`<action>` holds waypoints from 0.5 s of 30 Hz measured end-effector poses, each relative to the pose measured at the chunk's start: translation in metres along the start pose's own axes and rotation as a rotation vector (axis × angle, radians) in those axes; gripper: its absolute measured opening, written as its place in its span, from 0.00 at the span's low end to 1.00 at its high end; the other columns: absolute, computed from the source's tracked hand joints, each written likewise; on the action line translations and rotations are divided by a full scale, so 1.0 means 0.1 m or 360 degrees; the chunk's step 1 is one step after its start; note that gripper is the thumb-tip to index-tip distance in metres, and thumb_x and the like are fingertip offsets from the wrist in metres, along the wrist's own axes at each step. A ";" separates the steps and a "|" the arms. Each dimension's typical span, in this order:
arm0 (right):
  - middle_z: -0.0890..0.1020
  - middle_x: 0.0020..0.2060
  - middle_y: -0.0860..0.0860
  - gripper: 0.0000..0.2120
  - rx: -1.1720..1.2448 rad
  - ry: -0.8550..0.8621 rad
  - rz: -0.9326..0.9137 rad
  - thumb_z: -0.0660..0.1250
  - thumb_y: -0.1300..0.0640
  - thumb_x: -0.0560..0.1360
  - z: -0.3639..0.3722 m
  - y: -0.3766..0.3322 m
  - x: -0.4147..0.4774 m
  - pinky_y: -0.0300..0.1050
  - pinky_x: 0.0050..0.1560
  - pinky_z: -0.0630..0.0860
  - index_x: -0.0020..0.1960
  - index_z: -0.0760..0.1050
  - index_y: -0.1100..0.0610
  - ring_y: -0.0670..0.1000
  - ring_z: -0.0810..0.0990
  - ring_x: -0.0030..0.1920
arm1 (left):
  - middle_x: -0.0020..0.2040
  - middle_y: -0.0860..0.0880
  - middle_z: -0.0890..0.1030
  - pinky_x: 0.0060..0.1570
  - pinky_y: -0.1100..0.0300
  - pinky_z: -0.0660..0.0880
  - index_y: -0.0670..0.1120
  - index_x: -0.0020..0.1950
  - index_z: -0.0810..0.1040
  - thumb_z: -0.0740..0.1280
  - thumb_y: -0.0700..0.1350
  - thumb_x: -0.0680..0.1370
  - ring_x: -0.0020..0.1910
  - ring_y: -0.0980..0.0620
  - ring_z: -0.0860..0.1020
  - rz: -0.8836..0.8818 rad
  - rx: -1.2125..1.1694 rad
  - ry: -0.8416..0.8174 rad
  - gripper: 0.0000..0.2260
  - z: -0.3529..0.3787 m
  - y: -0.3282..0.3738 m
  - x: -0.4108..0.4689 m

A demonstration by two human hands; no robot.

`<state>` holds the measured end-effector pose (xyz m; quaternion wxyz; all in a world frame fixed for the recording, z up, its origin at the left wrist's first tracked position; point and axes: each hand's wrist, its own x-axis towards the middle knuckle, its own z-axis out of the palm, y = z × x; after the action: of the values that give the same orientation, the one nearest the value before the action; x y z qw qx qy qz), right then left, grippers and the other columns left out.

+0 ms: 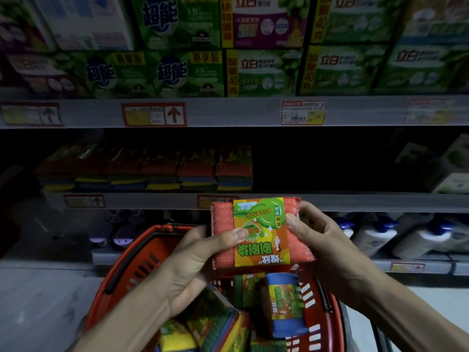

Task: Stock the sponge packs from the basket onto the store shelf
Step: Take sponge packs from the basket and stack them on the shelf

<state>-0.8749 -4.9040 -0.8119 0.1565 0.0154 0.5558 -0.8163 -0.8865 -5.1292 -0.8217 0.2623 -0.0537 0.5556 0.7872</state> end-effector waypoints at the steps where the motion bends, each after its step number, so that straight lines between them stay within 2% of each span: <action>1: 0.85 0.58 0.62 0.39 0.0005 0.0002 0.0017 0.87 0.44 0.55 0.00 0.01 0.00 0.51 0.46 0.84 0.60 0.79 0.58 0.62 0.86 0.54 | 0.55 0.38 0.86 0.51 0.53 0.84 0.45 0.53 0.88 0.80 0.48 0.59 0.54 0.41 0.85 -0.0004 0.0003 -0.0001 0.23 0.01 -0.01 -0.01; 3: 0.85 0.58 0.62 0.40 0.0003 0.0012 0.0054 0.87 0.44 0.55 -0.01 0.02 0.00 0.52 0.45 0.84 0.61 0.78 0.57 0.62 0.87 0.53 | 0.55 0.39 0.86 0.51 0.54 0.84 0.48 0.52 0.88 0.80 0.49 0.59 0.54 0.42 0.86 -0.0010 0.0032 -0.0020 0.22 0.03 -0.01 -0.04; 5: 0.84 0.59 0.61 0.38 -0.0006 0.0059 0.0110 0.86 0.43 0.58 0.00 0.04 0.01 0.52 0.45 0.84 0.62 0.78 0.57 0.61 0.87 0.53 | 0.56 0.39 0.86 0.54 0.53 0.83 0.45 0.55 0.87 0.81 0.50 0.59 0.55 0.42 0.85 -0.0061 0.0053 0.0027 0.25 0.04 -0.01 -0.03; 8: 0.84 0.61 0.60 0.32 -0.0039 0.0042 0.0232 0.76 0.39 0.69 0.05 0.07 0.03 0.58 0.56 0.81 0.67 0.76 0.55 0.61 0.85 0.60 | 0.58 0.38 0.85 0.61 0.46 0.80 0.41 0.64 0.82 0.83 0.50 0.64 0.59 0.40 0.84 -0.0126 -0.0078 0.0158 0.31 0.05 -0.02 0.05; 10: 0.85 0.60 0.59 0.26 -0.0018 0.0081 0.0265 0.67 0.38 0.78 0.10 0.04 0.05 0.58 0.63 0.77 0.68 0.77 0.55 0.60 0.84 0.61 | 0.58 0.38 0.85 0.64 0.45 0.77 0.42 0.64 0.83 0.81 0.49 0.69 0.60 0.40 0.83 -0.0126 -0.0170 0.0165 0.25 0.11 0.00 0.08; 11: 0.85 0.60 0.58 0.26 0.0010 0.0141 0.0254 0.63 0.38 0.79 0.12 0.03 0.06 0.57 0.64 0.77 0.68 0.78 0.54 0.59 0.84 0.61 | 0.57 0.39 0.85 0.64 0.45 0.76 0.42 0.62 0.83 0.78 0.48 0.72 0.59 0.41 0.84 -0.0116 -0.0224 0.0210 0.21 0.14 0.00 0.09; 13: 0.85 0.60 0.58 0.27 0.0001 0.0206 0.0200 0.63 0.37 0.78 0.12 0.01 0.06 0.57 0.67 0.76 0.69 0.76 0.52 0.58 0.84 0.62 | 0.56 0.40 0.86 0.65 0.46 0.76 0.41 0.61 0.82 0.75 0.45 0.73 0.59 0.43 0.84 -0.0053 -0.0354 0.0322 0.18 0.19 0.01 0.10; 15: 0.85 0.60 0.57 0.30 -0.0074 0.0185 0.0168 0.70 0.37 0.75 0.12 0.05 0.05 0.59 0.68 0.75 0.71 0.73 0.52 0.57 0.84 0.62 | 0.57 0.41 0.86 0.65 0.47 0.76 0.42 0.64 0.81 0.76 0.46 0.71 0.60 0.45 0.84 0.0052 -0.0374 0.0379 0.22 0.23 -0.01 0.12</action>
<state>-0.8762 -4.9174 -0.8133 0.1672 0.0883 0.5812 -0.7915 -0.8915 -5.1036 -0.8188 0.1735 -0.1680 0.4876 0.8390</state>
